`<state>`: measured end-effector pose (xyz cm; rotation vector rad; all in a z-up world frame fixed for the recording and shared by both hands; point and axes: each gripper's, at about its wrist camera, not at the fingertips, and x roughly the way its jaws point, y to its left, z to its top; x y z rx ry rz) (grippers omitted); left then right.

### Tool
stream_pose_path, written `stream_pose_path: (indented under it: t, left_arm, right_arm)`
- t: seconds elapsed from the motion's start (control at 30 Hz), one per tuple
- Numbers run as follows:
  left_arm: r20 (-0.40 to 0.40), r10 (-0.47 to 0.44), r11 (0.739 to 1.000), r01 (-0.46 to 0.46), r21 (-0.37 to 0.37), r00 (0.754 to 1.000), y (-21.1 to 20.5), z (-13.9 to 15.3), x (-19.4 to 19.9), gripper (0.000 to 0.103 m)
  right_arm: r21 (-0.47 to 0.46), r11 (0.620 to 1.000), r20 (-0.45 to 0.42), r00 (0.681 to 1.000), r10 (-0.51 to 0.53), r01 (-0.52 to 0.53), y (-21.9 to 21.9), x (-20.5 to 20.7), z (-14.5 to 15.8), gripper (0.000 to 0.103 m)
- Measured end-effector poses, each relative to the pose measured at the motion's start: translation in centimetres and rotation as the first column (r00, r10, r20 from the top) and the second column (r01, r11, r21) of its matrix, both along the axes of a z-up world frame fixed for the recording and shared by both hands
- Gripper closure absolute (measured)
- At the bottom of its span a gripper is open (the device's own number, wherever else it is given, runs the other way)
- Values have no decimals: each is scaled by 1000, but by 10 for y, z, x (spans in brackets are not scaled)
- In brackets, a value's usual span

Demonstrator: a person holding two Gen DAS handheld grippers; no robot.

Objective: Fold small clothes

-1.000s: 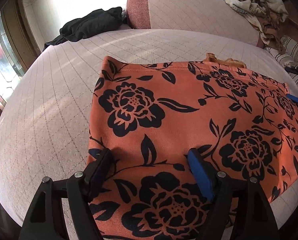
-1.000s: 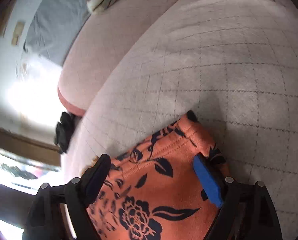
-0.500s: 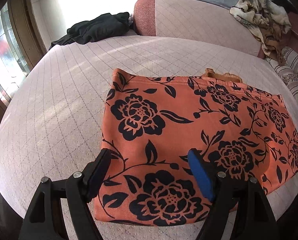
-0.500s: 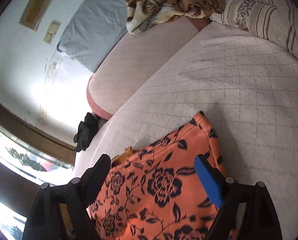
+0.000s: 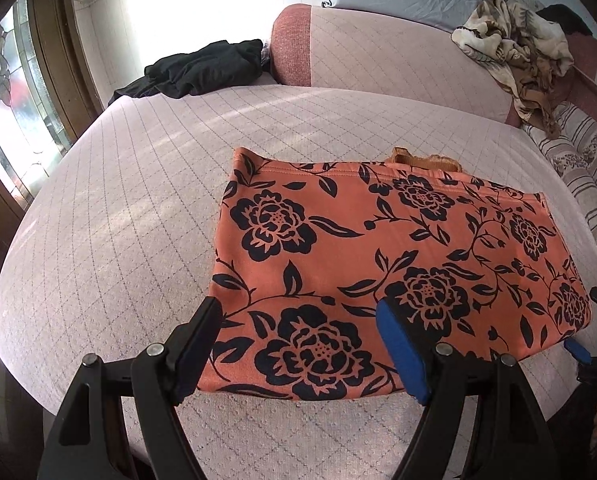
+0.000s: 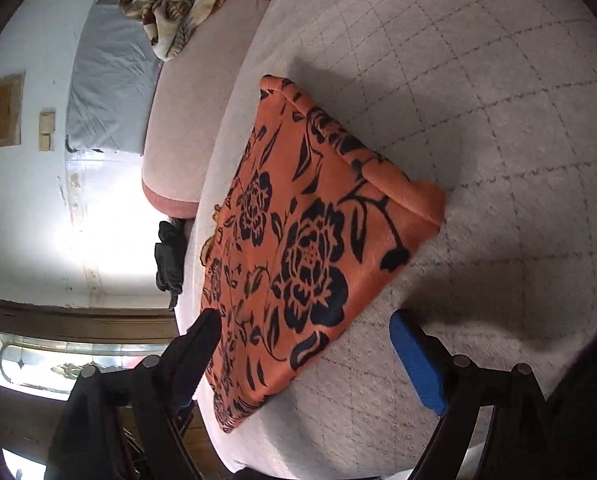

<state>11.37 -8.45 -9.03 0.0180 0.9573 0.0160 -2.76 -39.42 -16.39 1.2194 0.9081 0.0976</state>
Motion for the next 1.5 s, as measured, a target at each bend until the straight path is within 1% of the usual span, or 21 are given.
stream_pose_path:
  t: [0.17,0.27,0.33,0.47,0.57,0.6,0.67,0.73,0.77,0.83,0.9,0.93,1.03,1.1,1.17,1.23,1.27,1.33,1.4,1.47,1.5]
  left_arm:
    - [12,-13,1000,13,7,1000,-3,4,-1,23]
    - [11,-22,1000,22,7,1000,-6,3,0,23]
    - [9,-23,1000,22,10,1000,-6,1,1,23]
    - [9,-12,1000,12,-2,1000,-7,-8,7,23]
    - [-62,-22,1000,23,18,998,-12,-34,19,23]
    - [-97,-26,998,31,50,995,-14,-43,22,23]
    - [-90,-26,997,32,63,996,-14,-46,21,23]
    - [-36,-12,999,13,34,999,-12,-36,19,23]
    - [-11,-20,1000,21,17,1000,-12,-31,19,23]
    - [13,-42,999,42,19,999,-16,-31,22,22]
    - [-64,-63,996,67,59,996,-23,-54,33,21]
    - [-93,-60,995,67,73,994,-25,-65,36,19]
    - [-55,-49,995,54,87,997,-27,-64,33,17]
    - [-66,-58,995,63,76,996,-25,-63,35,17]
    - [-68,-62,996,67,64,996,-22,-63,36,17]
    - [-63,-64,995,69,70,996,-22,-63,35,16]
    - [-60,-65,995,69,77,996,-23,-63,35,16]
    - [-60,-64,994,69,84,996,-23,-66,36,13]
    - [-62,-58,995,63,77,996,-22,-66,37,11]
    - [-63,-54,995,59,77,997,-21,-67,38,10]
    - [-63,-54,995,59,80,997,-21,-67,38,10]
  right_arm:
    - [-10,997,9,997,-79,79,-13,14,0,22]
    - [-58,997,-49,997,-61,58,-18,24,-5,79]
    - [-119,992,-67,997,-43,35,-13,28,-1,91]
    - [-306,952,-22,1000,-15,8,-2,23,35,93]
    - [-305,952,-125,992,3,-41,-4,24,5,88]
    - [-267,964,-92,996,-10,-14,-9,18,0,88]
    - [-252,968,-79,997,-1,-19,-15,10,11,73]
    - [-307,951,-55,998,23,-39,-21,2,30,31]
    - [-341,940,-39,999,18,-30,-27,-3,40,27]
    - [-391,920,-8,1000,9,-12,-40,-4,57,27]
    - [-396,918,32,999,22,-8,-51,7,68,27]
    - [-404,914,39,998,58,-37,-52,20,70,27]
    - [-423,896,42,985,170,-137,-50,77,68,27]
    - [-422,883,21,972,235,-205,-49,122,60,27]
    - [-506,829,-3,962,274,-237,-43,161,57,27]
    - [-495,805,-84,940,330,-327,-37,197,39,30]
    - [-481,795,-138,928,347,-369,-33,209,28,34]
    - [-572,704,-208,904,373,-422,-18,220,24,68]
    - [-614,663,-207,898,388,-428,-8,216,34,86]
    - [-721,562,-226,904,362,-405,4,209,43,86]
    - [-736,546,-232,907,351,-400,6,206,43,86]
